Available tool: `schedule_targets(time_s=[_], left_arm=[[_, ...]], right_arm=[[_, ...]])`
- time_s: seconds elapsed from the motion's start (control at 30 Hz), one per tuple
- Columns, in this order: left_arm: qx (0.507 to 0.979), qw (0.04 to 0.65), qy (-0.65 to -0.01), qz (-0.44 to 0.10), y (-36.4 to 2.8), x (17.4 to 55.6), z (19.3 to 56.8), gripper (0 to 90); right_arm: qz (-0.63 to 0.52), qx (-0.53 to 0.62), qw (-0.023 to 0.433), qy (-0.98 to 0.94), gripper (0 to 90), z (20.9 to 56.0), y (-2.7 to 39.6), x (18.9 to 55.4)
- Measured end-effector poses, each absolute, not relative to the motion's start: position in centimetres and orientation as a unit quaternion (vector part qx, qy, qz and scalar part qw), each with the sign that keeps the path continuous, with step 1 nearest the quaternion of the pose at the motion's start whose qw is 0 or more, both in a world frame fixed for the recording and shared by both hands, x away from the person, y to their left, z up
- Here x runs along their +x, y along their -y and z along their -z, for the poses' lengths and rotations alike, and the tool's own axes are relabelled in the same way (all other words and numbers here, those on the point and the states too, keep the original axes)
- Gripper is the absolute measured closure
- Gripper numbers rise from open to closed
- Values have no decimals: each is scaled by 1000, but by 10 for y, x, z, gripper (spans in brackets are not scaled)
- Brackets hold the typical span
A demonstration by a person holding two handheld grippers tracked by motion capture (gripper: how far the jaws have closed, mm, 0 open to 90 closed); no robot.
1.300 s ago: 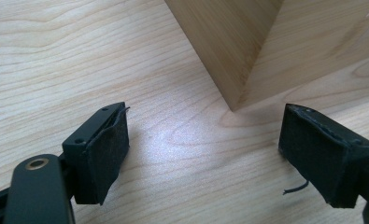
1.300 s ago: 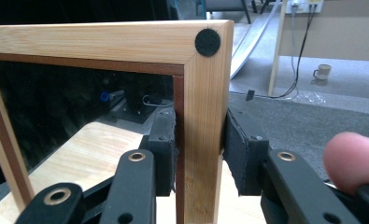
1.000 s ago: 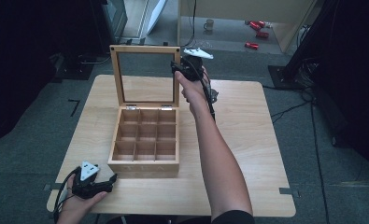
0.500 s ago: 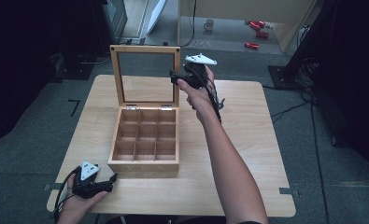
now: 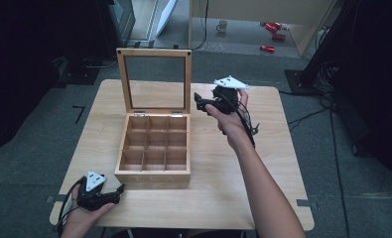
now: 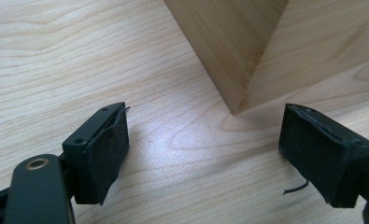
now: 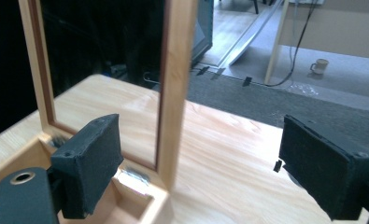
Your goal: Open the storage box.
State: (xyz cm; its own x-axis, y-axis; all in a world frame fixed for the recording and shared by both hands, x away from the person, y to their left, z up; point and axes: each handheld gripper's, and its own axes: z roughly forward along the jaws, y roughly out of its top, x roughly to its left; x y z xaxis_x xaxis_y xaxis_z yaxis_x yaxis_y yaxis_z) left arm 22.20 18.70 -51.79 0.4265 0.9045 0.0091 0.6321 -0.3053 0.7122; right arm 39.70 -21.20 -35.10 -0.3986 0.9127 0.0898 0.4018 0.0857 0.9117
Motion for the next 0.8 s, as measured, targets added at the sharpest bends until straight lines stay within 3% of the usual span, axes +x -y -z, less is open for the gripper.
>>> schedule_targets(time_s=[0.8], left_arm=[[780,323,-493,-211,-186,223,518,167]], right_arm=[[-444,530,269,-671,125,419,298,325]])
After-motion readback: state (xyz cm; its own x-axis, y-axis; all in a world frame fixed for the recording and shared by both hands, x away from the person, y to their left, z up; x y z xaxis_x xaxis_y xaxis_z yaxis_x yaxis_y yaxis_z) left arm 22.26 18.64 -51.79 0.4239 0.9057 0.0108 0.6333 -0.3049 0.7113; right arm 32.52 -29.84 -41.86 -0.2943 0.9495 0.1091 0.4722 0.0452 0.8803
